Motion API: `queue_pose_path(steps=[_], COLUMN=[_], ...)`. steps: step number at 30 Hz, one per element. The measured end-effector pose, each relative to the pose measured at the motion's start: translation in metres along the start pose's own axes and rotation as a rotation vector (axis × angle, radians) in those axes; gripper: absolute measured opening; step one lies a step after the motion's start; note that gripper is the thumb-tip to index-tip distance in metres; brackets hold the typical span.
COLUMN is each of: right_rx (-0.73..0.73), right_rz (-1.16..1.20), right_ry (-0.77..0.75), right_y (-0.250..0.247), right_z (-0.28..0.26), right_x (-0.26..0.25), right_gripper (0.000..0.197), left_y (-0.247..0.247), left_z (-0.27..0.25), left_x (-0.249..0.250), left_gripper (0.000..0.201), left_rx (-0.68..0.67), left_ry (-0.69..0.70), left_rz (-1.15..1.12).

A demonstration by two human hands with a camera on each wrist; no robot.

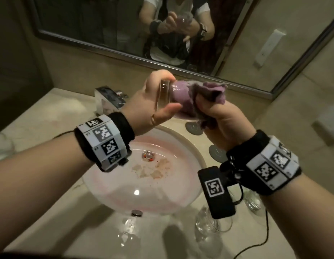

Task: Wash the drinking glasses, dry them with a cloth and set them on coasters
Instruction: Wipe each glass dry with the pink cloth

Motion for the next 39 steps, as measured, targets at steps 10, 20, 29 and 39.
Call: queue_pose_path(steps=[10,20,29,39], right_rx=[-0.161,0.043,-0.170,0.040], right_rz=[-0.994,-0.005,-1.040,-0.127], right_ry=[-0.294,0.018,-0.314,0.007], right_y=[0.014,0.010,0.024,0.007], right_z=[-0.009,0.002,-0.007,0.005], right_x=[-0.019,-0.010,-0.019,-0.014], right_gripper=[0.021,0.058,0.015,0.043], left_y=[0.031,-0.016,0.027,-0.016], left_z=[-0.025,0.002,-0.025,-0.001], left_x=[-0.042,0.001,-0.039,0.007], left_gripper=[0.086,0.060,0.084,0.062], left_rx=[-0.267,0.028,-0.287,-0.009], left_ry=[-0.831,0.034,-0.857,0.152], left_rz=[-0.880,0.141,-0.871,0.076])
Point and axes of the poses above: each hand's wrist, its own z-axis towards the middle knuckle, its own y-axis out of the palm, x = y × z, the point moved 8 cm from there along z, towards the middle knuckle, and after that the axes turned 3 degrees about -x, right-handed, at the moved point
